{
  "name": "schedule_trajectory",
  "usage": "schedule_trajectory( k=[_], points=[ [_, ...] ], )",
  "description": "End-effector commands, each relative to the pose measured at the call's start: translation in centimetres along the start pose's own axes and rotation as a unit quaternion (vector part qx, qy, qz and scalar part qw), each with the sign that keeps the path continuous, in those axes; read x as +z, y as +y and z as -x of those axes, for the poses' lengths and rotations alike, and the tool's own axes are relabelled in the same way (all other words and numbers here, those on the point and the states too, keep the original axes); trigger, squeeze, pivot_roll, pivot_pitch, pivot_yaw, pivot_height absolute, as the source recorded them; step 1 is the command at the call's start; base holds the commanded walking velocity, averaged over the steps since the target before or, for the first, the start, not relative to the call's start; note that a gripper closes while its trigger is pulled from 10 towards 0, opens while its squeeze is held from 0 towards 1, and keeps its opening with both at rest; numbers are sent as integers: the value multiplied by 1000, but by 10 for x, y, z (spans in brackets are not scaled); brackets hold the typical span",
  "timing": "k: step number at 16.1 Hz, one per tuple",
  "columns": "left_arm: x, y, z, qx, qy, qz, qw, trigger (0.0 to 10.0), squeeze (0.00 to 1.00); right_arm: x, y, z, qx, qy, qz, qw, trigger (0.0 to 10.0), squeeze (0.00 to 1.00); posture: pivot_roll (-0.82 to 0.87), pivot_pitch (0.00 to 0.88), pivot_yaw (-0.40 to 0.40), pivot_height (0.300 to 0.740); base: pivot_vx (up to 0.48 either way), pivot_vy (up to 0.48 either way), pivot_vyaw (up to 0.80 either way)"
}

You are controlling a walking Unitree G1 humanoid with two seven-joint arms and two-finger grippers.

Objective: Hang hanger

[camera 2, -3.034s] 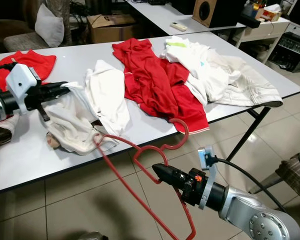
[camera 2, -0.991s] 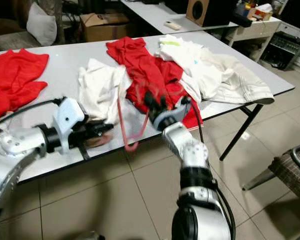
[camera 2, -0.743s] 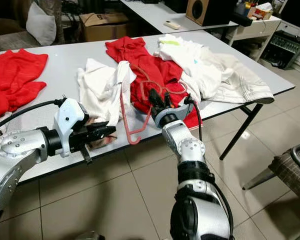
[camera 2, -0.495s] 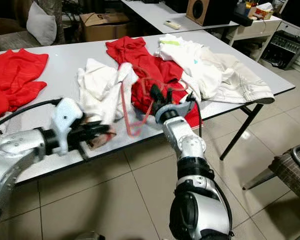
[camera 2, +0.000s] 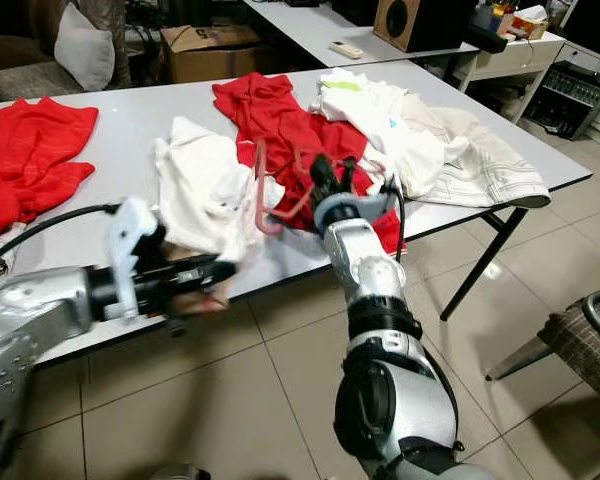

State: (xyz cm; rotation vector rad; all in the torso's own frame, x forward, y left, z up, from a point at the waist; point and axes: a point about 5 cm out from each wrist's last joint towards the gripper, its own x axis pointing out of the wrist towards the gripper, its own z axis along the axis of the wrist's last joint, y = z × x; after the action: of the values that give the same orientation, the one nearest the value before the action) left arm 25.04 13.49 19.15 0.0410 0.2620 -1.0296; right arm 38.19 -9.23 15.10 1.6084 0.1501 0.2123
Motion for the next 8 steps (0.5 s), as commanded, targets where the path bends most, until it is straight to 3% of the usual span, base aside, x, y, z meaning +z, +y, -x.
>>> schedule_trajectory(
  k=[1,3,6,8],
  points=[
    [9,-13,-7,-43,-13,-16,999,0,0,-11,6,-5,8,-6,5,1000,10000,0,56,0,-47,740,0,0,0],
    [7,1,-6,11,-2,-29,1000,0,0,-17,7,-3,15,20,54,998,10000,0,52,0,-43,740,0,0,0],
    [11,31,14,110,4,-37,993,0,0,-16,0,7,13,59,114,992,10000,0,52,0,-49,740,0,0,0],
    [15,45,26,151,1,-48,987,0,0,-22,-5,20,15,132,192,972,10000,0,53,0,-50,740,0,0,0]
  ],
)
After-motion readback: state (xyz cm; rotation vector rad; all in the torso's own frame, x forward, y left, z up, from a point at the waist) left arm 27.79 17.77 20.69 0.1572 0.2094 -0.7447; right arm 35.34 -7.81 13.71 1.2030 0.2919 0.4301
